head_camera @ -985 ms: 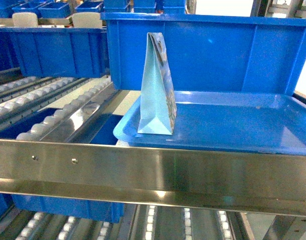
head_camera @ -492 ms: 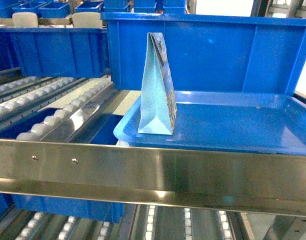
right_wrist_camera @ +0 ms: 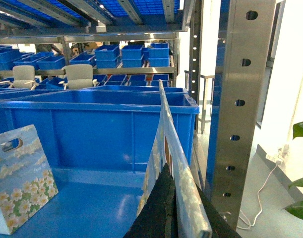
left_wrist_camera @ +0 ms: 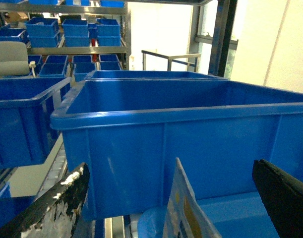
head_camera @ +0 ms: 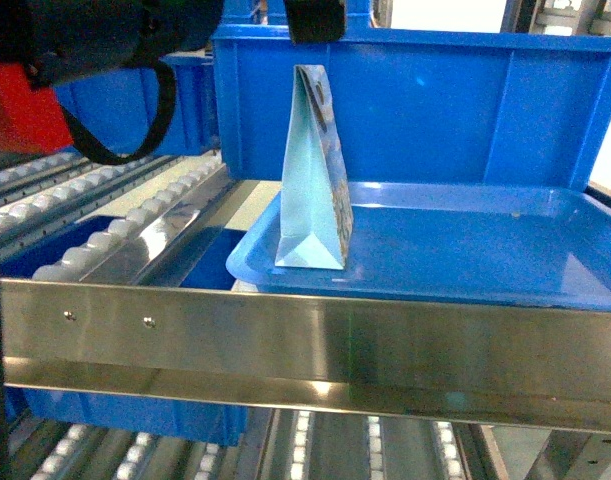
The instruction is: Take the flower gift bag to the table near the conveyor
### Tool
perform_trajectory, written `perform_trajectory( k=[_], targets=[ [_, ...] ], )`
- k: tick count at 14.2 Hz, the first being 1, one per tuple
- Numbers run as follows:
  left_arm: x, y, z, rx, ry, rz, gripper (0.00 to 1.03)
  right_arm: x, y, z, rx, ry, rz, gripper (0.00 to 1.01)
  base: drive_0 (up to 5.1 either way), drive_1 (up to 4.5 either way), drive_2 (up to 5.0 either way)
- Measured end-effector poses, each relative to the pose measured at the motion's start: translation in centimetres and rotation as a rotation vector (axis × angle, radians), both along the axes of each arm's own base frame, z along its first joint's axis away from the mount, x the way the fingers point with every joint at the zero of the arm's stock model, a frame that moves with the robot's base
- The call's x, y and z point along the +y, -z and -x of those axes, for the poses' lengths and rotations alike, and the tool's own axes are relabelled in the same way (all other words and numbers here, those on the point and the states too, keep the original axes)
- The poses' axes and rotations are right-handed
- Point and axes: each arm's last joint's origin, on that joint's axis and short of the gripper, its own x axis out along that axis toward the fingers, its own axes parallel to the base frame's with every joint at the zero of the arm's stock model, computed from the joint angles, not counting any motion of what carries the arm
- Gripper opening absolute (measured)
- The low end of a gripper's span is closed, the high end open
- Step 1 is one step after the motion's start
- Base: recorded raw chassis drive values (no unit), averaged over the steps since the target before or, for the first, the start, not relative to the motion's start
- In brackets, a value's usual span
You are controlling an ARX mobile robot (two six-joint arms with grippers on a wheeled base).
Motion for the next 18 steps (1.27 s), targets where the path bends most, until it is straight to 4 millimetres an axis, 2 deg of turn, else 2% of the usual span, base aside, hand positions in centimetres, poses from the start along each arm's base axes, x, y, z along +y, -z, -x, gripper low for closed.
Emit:
perform_trajectory(
  k=[12,18],
  targets=[
    [-2.1,1.7,-0.5,0.058,0.035,-0.057,0.98,0.0,0.0,0.0,0.0,0.0,0.0,0.02,0.0,0.0,0.0],
    [-2.4,3.9,-1.7,0.144,0.025,-0.086,0.98,0.0,0.0,0.0,0.0,0.0,0.0,0.02,0.0,0.0,0.0]
  ],
)
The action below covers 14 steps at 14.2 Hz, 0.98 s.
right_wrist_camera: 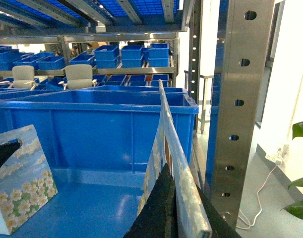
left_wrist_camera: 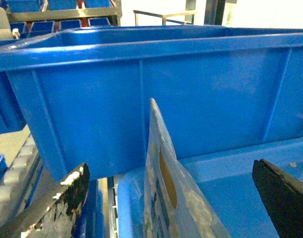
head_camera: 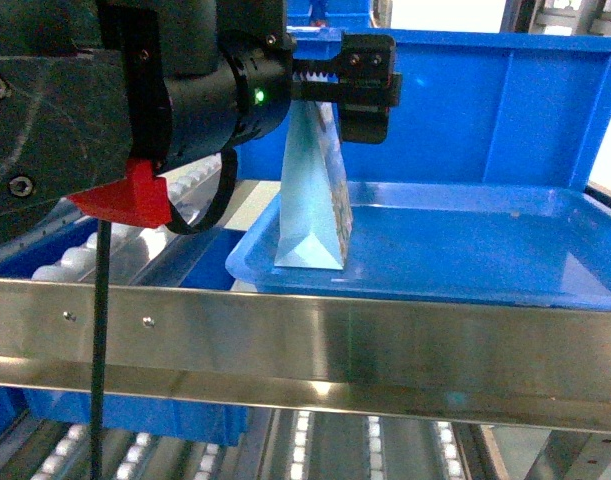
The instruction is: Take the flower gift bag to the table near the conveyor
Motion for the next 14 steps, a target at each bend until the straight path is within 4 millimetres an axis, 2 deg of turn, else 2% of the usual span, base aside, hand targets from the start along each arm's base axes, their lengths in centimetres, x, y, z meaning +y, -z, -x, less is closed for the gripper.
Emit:
perform_trajectory(
  k=[1,2,3,4,6,7,12,14],
  targets=[
    [-0.2,-0.1,-0.3,-0.009,0.008,0.005,0.98,0.0,0.0,0.0,0.0,0.0,0.0,0.02,0.0,0.0,0.0],
    [-0.4,-0.3,-0.7,-0.017,0.004,0.009,0.85,0.0,0.0,0.0,0.0,0.0,0.0,0.02,0.0,0.0,0.0],
    [-0.6,0.6,-1.0,0.017,0.0,-0.009,0.51,0.0,0.0,0.0,0.0,0.0,0.0,0.02,0.0,0.0,0.0],
    [-0.8,0.4,-1.0,0.014,0.002,-0.007,0.24,0.0,0.0,0.0,0.0,0.0,0.0,0.02,0.0,0.0,0.0],
    [-1.0,0.3,-1.0,0.015,0.007,-0.004,0.06,0.0,0.0,0.0,0.0,0.0,0.0,0.02,0.0,0.0,0.0],
    [-1.1,0.4,-0.9,0.02,0.01,-0.001,0.02,0.0,0.0,0.0,0.0,0.0,0.0,0.02,0.0,0.0,0.0],
    [-1.2,0.0,-0.9,-0.005,-0.024,0.008,0.02,0.0,0.0,0.0,-0.001,0.0,0.0,0.02,0.0,0.0,0.0],
    [-0.9,-1.1,-0.7,-0.062,-0.067,0.014,0.02,0.0,0.0,0.0,0.0,0.0,0.0,0.02,0.0,0.0,0.0]
  ],
)
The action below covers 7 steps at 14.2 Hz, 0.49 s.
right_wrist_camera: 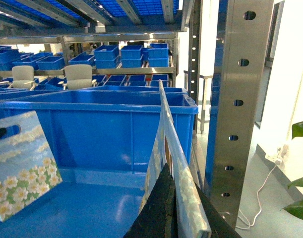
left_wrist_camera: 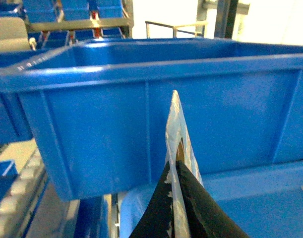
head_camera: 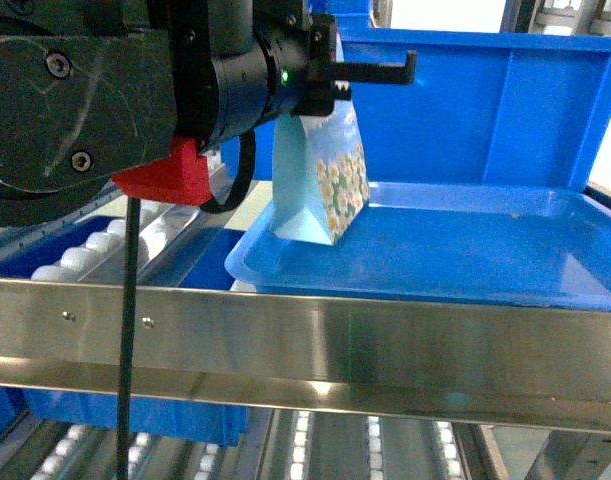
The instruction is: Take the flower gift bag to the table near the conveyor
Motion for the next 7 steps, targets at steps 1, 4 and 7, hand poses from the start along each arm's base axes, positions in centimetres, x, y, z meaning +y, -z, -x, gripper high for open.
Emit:
perform_trajectory(
  k=[1,4,7],
  targets=[
    [0.6,-1.0,0.4,-0.035,-0.034,0.007,0.02,0.0,0.0,0.0,0.0,0.0,0.0,0.02,0.0,0.0,0.0],
    [3.8,-3.8,2.1,-0.155,-0.183,0.013,0.02,0.0,0.0,0.0,0.0,0.0,0.0,0.02,0.0,0.0,0.0],
    [6.7,-4.6,4.6,-0.172,-0.242,0.006,0.02,0.0,0.0,0.0,0.0,0.0,0.0,0.02,0.0,0.0,0.0]
  ],
)
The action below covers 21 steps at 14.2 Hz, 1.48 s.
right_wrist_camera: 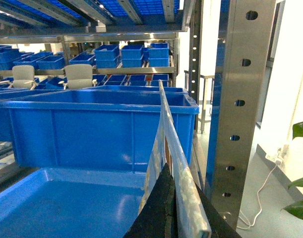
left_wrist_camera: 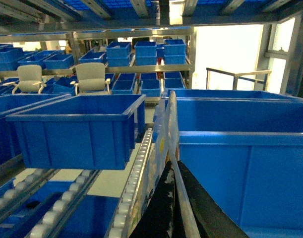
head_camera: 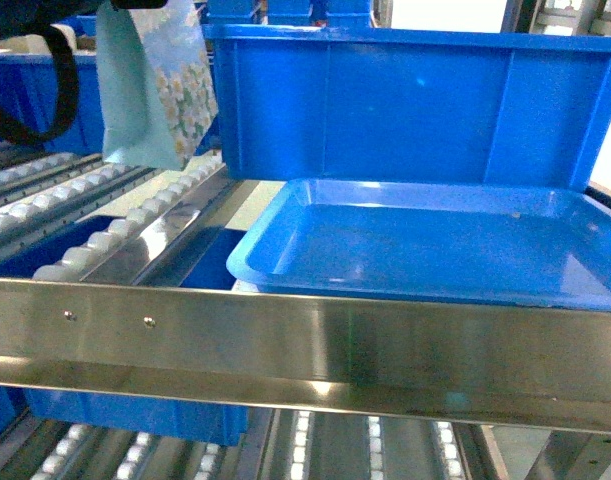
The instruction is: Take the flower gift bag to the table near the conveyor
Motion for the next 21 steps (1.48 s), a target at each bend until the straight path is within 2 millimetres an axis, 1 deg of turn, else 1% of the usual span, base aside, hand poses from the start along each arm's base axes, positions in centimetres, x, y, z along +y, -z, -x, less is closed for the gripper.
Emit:
perform_trajectory(
  k=[1,3,4,6,7,9,14,21],
  targets=[
    [0.7,-0.6,1.6,-0.008,0.002,0.003,0.02,0.0,0.0,0.0,0.0,0.0,0.0,0.02,0.0,0.0,0.0],
    [2.6,-1.6,5.2,-0.032,0.009,0.007,0.02,0.0,0.0,0.0,0.0,0.0,0.0,0.02,0.0,0.0,0.0],
    [3.9,-1.9,7.1,-0.034,-0.022,0.009,0.02,0.0,0.0,0.0,0.0,0.0,0.0,0.02,0.0,0.0,0.0],
    [6.2,-2.0,10.2,-0.048,-0.095,0.014,0.02,0.0,0.0,0.0,0.0,0.0,0.0,0.02,0.0,0.0,0.0],
    [6.5,-2.4,10.4,-0.07,-0.108,0.021,0.02,0.0,0.0,0.0,0.0,0.0,0.0,0.02,0.0,0.0,0.0],
    [6.2,-2.1,10.3,-0.049,-0.093,0.007,0.02,0.0,0.0,0.0,0.0,0.0,0.0,0.02,0.0,0.0,0.0],
    [6.2,-2.1,10.3,-0.051,-0.088,0.003,0.02,0.0,0.0,0.0,0.003,0.003,-0.001,0.02,0.0,0.0,0.0],
    [6.2,-2.1,10.3,-0.054,-0.093,0.002,0.02,0.0,0.0,0.0,0.0,0.003,-0.001,0.02,-5.0,1.45,3.2]
  ],
)
